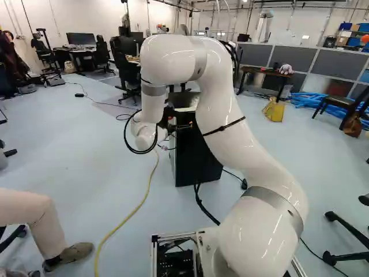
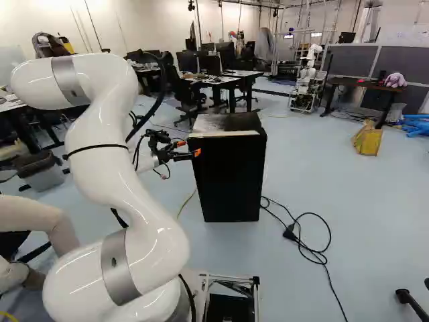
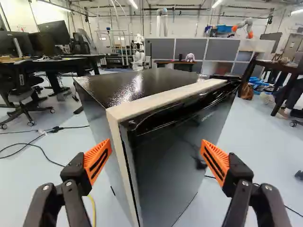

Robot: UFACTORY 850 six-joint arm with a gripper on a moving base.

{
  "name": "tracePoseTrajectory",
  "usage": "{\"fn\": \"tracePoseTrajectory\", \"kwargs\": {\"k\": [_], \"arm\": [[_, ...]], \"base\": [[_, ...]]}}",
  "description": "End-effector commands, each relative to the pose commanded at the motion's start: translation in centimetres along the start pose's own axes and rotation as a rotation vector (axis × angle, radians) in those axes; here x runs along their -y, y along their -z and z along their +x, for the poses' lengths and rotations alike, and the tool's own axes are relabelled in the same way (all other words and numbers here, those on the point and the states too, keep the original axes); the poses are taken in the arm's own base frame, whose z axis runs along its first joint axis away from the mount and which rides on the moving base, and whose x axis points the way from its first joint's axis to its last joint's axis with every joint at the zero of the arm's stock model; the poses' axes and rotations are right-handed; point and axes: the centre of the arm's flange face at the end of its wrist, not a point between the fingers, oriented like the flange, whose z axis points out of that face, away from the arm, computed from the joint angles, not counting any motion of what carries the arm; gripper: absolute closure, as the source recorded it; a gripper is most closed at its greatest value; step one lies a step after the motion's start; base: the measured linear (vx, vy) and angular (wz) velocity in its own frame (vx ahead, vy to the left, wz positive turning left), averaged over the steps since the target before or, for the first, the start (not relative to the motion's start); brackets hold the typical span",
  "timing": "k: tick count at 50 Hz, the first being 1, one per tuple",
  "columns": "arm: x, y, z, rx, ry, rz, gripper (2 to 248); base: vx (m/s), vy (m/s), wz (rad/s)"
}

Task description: Grab a drink from the fridge

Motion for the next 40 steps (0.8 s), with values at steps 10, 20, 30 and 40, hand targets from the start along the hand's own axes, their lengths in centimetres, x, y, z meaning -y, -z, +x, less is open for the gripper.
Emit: {"fn": "tracePoseTrajectory", "kwargs": {"k": [10, 20, 30, 40], "arm": [[-0.03, -0.02, 0.07, -0.008, 0.0, -0.002, 3], [-0.12, -0.11, 0.16, -0.015, 0.0, -0.006, 3], [-0.28, -0.31, 0.26, -0.023, 0.0, -0.012, 3], [-0.48, -0.53, 0.36, -0.03, 0.0, -0.019, 3]], "base": [[0.0, 0.0, 0.0], [0.0, 0.0, 0.0], [0.0, 0.0, 0.0], [0.0, 0.0, 0.0]]}}
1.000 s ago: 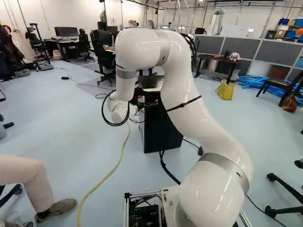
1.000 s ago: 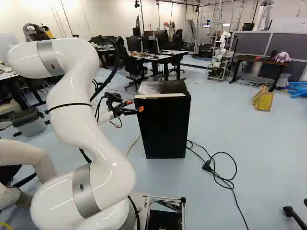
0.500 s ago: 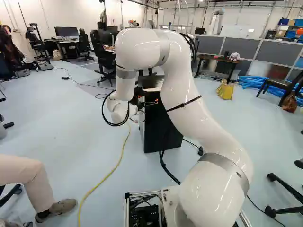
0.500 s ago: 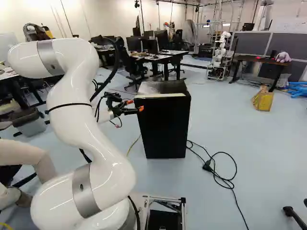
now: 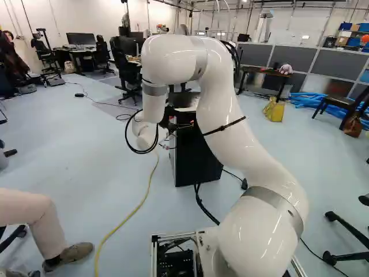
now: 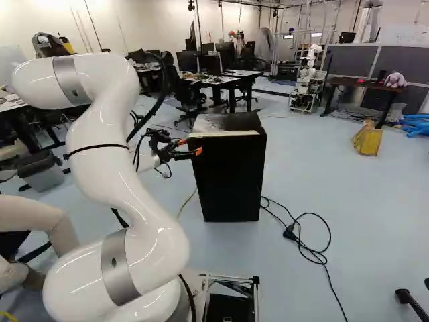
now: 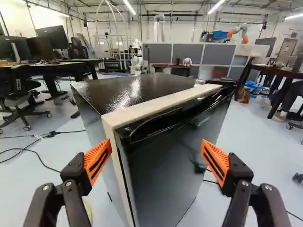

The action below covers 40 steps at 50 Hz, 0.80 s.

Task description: Grab a drink from the fridge

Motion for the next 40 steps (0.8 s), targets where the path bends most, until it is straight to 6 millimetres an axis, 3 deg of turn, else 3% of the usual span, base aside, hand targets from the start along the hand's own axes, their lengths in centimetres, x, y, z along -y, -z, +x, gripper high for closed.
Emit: {"fn": "tracePoseTrajectory", "kwargs": {"k": [40], "arm": [[-0.43, -0.71, 0.19, -0.012, -0.003, -0.022, 3]], "base": [[0.0, 0.0, 0.0]]}}
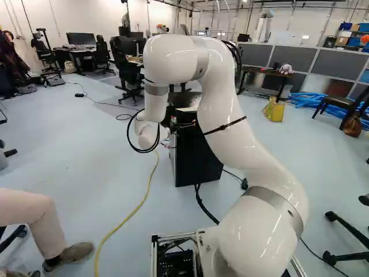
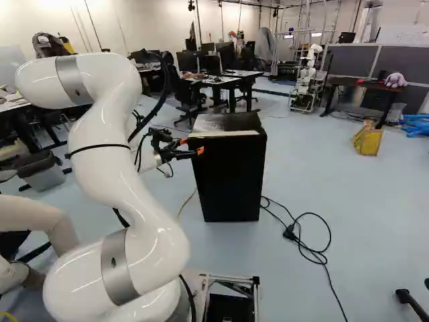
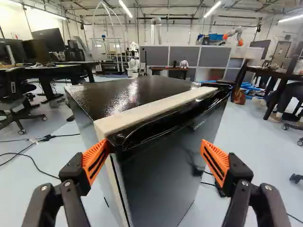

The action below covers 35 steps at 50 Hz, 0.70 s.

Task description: Grab a drink from the fridge

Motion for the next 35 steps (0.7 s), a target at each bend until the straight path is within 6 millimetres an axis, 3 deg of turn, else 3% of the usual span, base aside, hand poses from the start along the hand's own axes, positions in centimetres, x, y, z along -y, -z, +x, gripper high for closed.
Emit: {"fn": "tracePoseTrajectory", "kwargs": {"k": [35], "arm": [[-0.54, 0.27, -0.06, 0.008, 0.0, -0.028, 3]], "base": [[0.0, 0.0, 0.0]]}}
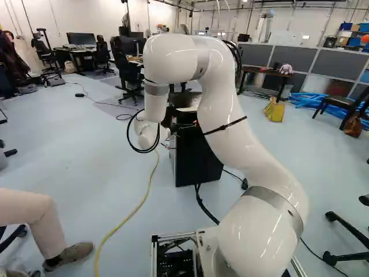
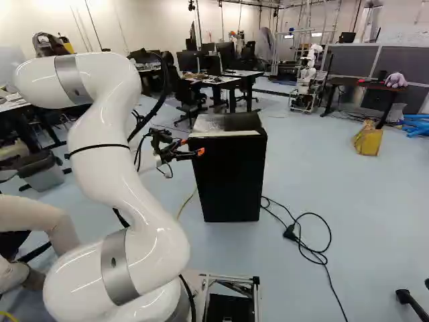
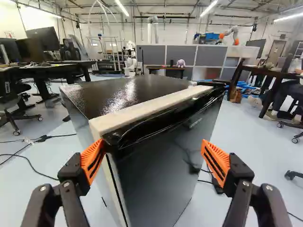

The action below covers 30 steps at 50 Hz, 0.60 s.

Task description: Grab a drink from the fridge

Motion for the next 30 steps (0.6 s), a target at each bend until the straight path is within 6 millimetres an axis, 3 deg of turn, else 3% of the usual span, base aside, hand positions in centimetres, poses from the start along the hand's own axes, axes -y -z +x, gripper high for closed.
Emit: {"fn": "tracePoseTrajectory", "kwargs": {"k": [30], "arm": [[-0.97, 0.64, -0.07, 0.01, 0.008, -0.024, 3]], "base": [[0.0, 0.0, 0.0]]}}
